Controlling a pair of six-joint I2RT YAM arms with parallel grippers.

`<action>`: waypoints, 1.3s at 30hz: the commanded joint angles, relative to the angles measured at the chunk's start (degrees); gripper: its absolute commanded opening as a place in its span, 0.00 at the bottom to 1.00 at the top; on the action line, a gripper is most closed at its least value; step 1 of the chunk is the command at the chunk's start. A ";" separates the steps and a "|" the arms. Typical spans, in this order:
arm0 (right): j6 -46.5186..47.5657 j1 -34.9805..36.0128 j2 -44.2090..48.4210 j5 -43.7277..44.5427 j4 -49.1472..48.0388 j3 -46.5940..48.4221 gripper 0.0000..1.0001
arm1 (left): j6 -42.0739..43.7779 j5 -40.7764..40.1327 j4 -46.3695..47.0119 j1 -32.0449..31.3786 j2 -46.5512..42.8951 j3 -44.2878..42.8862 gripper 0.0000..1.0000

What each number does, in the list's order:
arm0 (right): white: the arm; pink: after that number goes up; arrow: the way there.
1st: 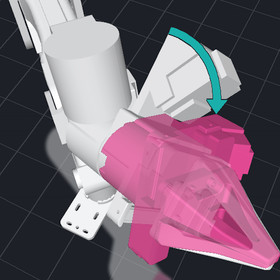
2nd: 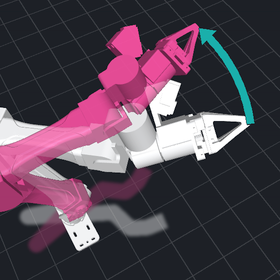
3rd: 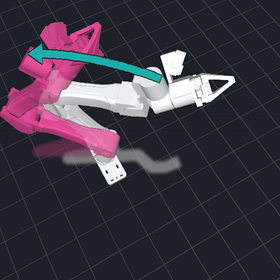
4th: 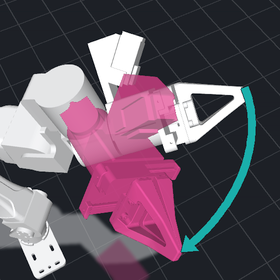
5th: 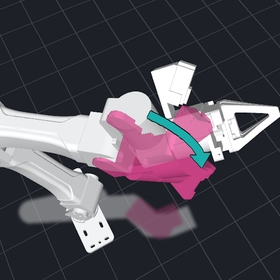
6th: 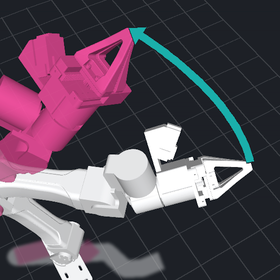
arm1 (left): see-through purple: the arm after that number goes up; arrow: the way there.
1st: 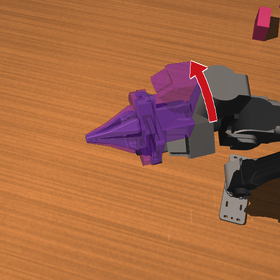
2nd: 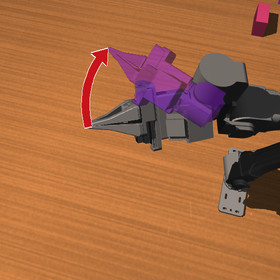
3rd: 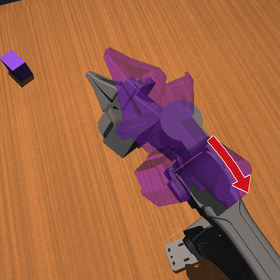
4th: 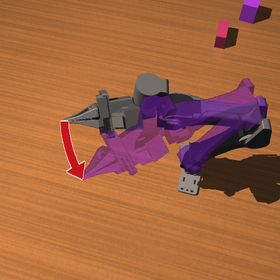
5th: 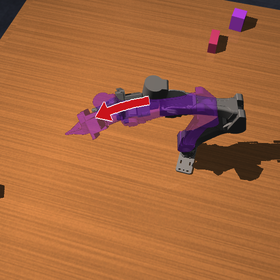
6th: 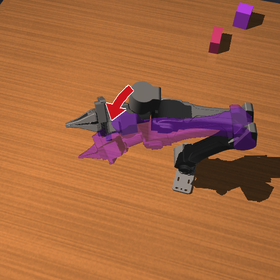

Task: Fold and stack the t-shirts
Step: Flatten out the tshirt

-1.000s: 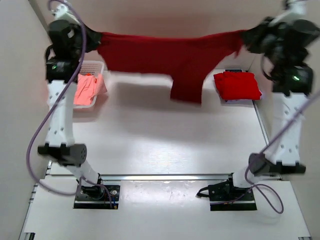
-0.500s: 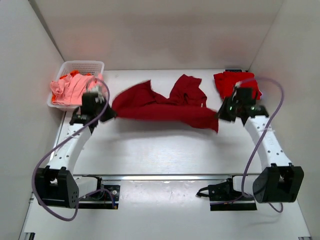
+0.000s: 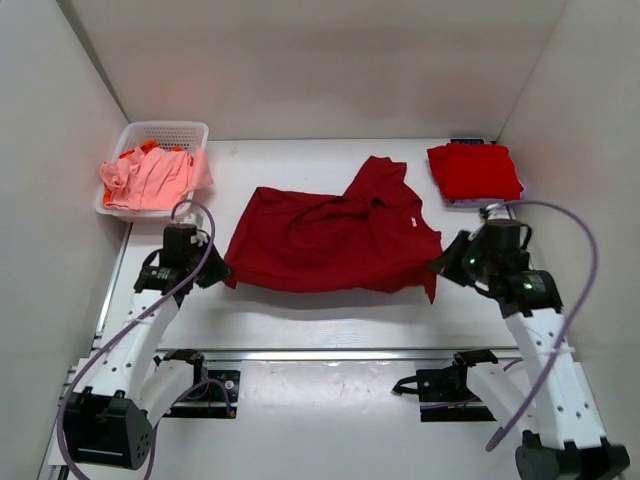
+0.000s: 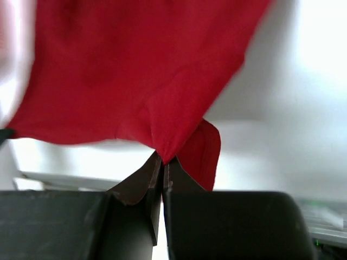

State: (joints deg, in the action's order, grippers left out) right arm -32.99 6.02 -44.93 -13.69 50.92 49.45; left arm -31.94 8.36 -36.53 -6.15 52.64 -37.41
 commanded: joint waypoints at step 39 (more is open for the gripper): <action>30.79 7.41 -66.72 25.27 -8.68 91.92 0.00 | 3.72 -4.57 -0.11 1.59 52.64 -83.57 0.00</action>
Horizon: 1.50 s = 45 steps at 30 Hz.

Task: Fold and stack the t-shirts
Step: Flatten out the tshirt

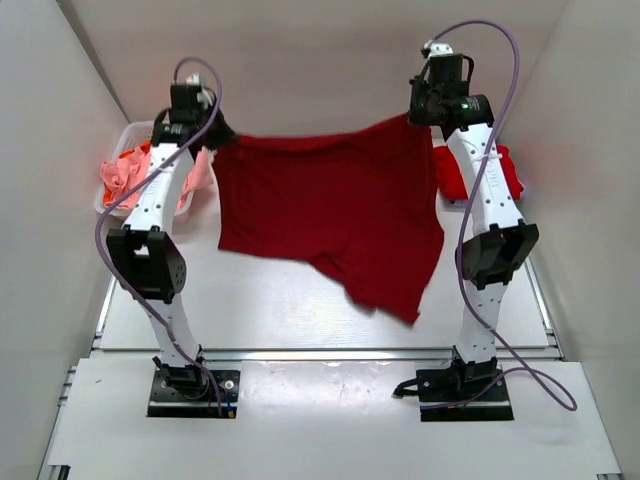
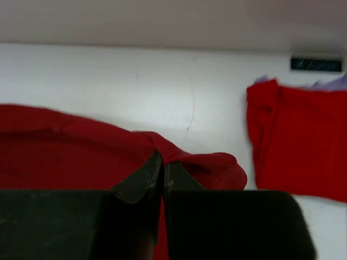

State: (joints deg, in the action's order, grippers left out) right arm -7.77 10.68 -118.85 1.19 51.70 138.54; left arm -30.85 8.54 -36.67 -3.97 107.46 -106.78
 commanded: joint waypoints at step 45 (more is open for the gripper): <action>40.25 32.08 37.20 44.80 -38.55 -21.65 0.01 | 6.86 -8.80 6.86 -2.54 -29.94 -0.22 0.00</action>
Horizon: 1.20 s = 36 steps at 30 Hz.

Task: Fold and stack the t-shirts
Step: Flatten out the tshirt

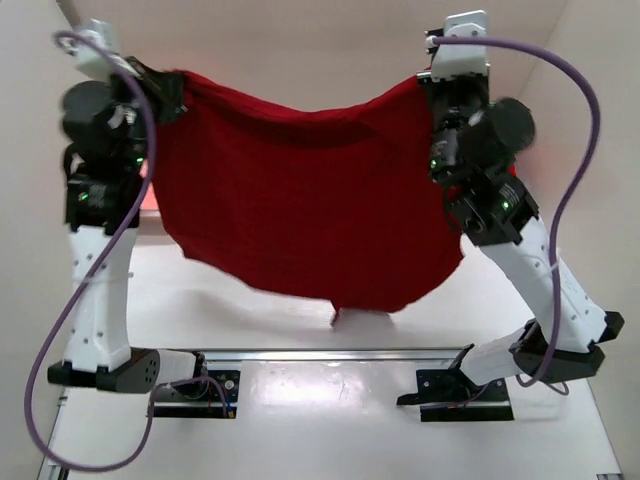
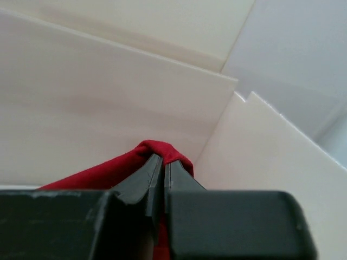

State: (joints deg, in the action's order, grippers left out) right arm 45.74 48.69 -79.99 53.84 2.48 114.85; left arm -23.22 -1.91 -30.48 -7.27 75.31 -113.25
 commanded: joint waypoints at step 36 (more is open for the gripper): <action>-41.40 -31.99 0.23 -36.01 29.67 -17.50 0.00 | -0.60 4.46 10.45 0.59 1.26 34.56 0.00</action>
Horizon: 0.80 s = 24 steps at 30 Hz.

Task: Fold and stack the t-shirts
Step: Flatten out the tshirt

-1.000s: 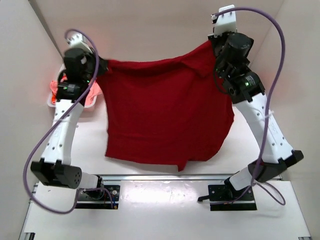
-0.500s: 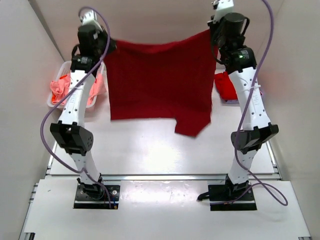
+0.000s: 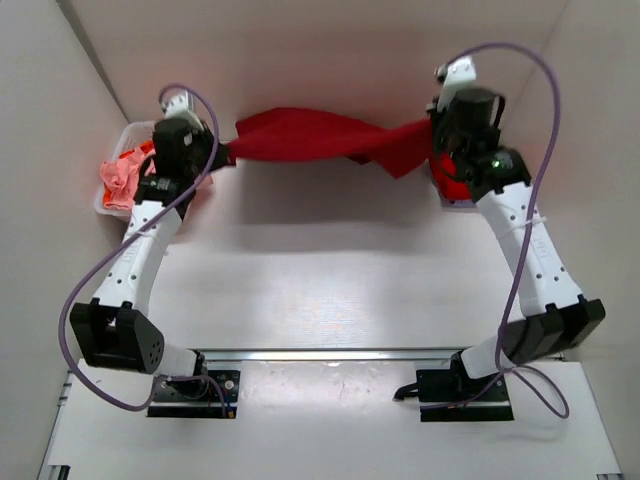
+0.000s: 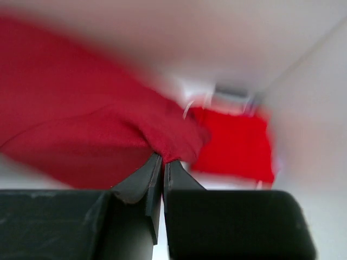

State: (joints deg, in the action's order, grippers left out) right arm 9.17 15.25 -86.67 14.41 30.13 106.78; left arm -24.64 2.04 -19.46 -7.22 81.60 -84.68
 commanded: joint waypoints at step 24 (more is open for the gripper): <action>-29.65 -6.19 34.20 -11.69 20.23 -55.89 0.01 | -4.36 0.94 -14.37 -1.22 -30.62 47.93 0.00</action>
State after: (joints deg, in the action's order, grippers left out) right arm -18.39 8.62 -53.39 3.62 50.72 51.83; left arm -28.14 3.18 -31.24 -8.62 52.27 -40.18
